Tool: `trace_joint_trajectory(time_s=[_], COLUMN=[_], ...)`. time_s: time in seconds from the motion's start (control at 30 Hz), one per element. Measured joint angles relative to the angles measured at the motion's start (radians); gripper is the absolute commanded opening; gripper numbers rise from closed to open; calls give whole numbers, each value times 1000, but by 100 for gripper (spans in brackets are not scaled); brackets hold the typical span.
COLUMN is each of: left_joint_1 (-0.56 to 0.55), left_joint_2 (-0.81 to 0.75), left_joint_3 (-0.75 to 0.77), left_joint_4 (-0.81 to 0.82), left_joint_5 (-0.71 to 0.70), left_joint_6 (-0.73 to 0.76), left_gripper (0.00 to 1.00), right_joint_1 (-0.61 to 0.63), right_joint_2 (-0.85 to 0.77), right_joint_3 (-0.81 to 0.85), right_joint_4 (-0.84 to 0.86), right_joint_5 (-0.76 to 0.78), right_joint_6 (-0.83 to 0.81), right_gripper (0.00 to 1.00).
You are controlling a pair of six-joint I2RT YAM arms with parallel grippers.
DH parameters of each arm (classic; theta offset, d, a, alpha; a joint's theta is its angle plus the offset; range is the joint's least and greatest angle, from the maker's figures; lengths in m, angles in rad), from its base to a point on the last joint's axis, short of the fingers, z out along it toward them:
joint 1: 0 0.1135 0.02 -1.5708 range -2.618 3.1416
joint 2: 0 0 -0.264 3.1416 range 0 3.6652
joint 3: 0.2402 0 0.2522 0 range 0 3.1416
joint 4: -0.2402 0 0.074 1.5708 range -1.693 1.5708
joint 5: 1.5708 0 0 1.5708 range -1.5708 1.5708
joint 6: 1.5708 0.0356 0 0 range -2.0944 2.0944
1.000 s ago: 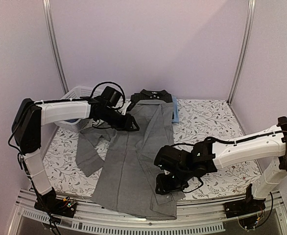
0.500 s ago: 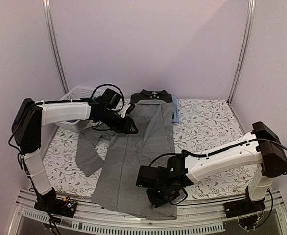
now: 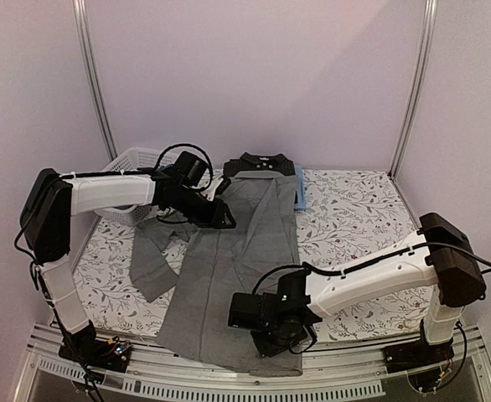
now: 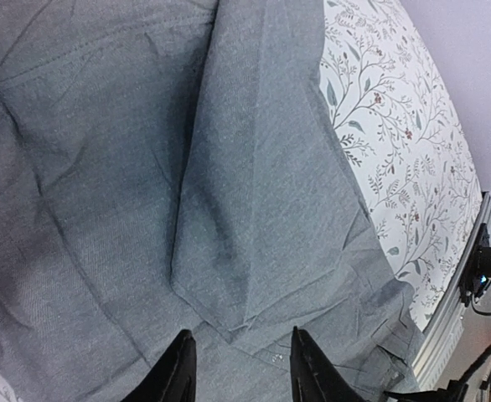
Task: Fold and stack the long sleeve shirts
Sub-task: Smooth out the 1/3-folded shirt at the center of the board.
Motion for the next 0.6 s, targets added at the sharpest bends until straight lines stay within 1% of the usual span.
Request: trace_joint_trajectory(time_s=[0.17, 0.53, 0.57, 0.6], left_joint_1=[0, 0, 0, 0], left_joint_2=[0, 0, 0, 0], left_joint_3=[0, 0, 0, 0], left_joint_4=[0, 0, 0, 0], left_joint_5=[0, 0, 0, 0], left_joint_6=[0, 1, 1, 2], left_gripper=[38, 38, 38, 38], right_joint_1=[1, 4, 5, 5], right_joint_2=[2, 2, 2, 2], right_joint_3=[32, 119, 130, 137], right_joint_4=[-31, -90, -93, -97], right_joint_5=[16, 9, 5, 5], right_joint_6=[1, -35, -42, -48], right_gripper=[0, 0, 1, 5])
